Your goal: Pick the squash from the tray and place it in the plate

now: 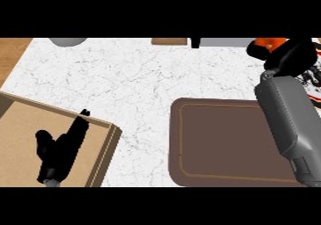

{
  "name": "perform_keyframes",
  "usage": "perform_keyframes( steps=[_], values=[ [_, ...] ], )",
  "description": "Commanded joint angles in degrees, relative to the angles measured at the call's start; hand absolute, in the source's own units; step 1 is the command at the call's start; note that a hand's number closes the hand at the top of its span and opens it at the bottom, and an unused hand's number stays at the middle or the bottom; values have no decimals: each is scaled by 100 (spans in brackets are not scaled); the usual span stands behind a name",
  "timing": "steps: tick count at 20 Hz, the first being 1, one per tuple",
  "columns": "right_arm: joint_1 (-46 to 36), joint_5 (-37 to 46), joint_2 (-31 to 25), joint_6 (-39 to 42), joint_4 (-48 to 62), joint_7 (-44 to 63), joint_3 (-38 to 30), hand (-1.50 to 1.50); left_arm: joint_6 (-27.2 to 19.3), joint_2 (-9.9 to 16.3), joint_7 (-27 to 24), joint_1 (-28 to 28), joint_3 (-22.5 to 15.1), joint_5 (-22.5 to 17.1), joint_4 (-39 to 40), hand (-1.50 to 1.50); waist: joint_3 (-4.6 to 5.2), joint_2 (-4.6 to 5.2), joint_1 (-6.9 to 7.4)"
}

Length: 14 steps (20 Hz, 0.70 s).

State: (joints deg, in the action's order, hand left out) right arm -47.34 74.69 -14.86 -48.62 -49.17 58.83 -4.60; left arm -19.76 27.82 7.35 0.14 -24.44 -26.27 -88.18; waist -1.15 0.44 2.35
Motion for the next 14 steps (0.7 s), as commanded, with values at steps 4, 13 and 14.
perform_keyframes(
  steps=[4, 13, 14],
  values=[
    [141, 155, -736, -1403, 941, -133, -796, 150, -110, -468, -50, -124, -63, -56, 252, 0, 104, 88, -78],
    [127, -1266, -1438, -1737, 1762, -1763, -1348, 150, 84, -362, -29, -193, 66, -182, 324, 0, 93, 72, -62],
    [181, -1391, -1447, -1902, 1910, -1878, -1438, 150, 106, -339, -163, -71, -19, -75, 365, 0, 91, 86, -28]
  ],
)
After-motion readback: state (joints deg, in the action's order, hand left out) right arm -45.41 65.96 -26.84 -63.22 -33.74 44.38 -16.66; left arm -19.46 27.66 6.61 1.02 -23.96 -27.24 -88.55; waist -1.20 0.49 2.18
